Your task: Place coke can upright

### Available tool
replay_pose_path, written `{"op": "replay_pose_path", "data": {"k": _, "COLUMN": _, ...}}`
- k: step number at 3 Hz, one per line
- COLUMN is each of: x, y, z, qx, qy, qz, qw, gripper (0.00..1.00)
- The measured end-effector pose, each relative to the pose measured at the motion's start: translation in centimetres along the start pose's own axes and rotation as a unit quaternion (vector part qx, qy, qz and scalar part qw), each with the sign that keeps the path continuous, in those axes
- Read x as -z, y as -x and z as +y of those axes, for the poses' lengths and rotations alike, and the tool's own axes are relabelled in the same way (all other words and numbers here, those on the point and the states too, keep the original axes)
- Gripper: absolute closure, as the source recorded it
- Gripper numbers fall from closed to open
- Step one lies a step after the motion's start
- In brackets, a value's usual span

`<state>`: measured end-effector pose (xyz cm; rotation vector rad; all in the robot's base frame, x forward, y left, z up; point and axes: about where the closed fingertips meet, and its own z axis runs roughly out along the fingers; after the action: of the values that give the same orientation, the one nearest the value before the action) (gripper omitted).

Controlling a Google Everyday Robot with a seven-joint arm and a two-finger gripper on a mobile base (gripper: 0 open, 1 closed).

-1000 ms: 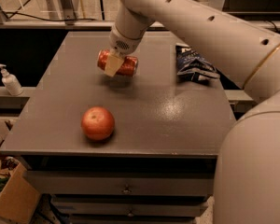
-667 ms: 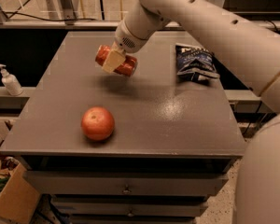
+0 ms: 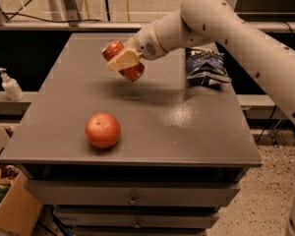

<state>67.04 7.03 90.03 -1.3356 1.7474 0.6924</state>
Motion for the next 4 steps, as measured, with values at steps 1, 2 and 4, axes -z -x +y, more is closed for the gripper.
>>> {"op": "replay_pose_path", "data": {"k": 1, "x": 0.3, "y": 0.5, "z": 0.4, "qx": -0.006, "qy": 0.005, "qz": -0.014, "qw": 0.9999, "gripper": 1.0}}
{"op": "replay_pose_path", "data": {"k": 2, "x": 0.2, "y": 0.4, "z": 0.4, "qx": -0.005, "qy": 0.005, "qz": -0.013, "qw": 0.9999, "gripper": 1.0}}
{"op": "replay_pose_path", "data": {"k": 4, "x": -1.3, "y": 0.0, "z": 0.4, "qx": -0.041, "qy": 0.02, "qz": -0.112, "qw": 0.9927, "gripper": 1.0}}
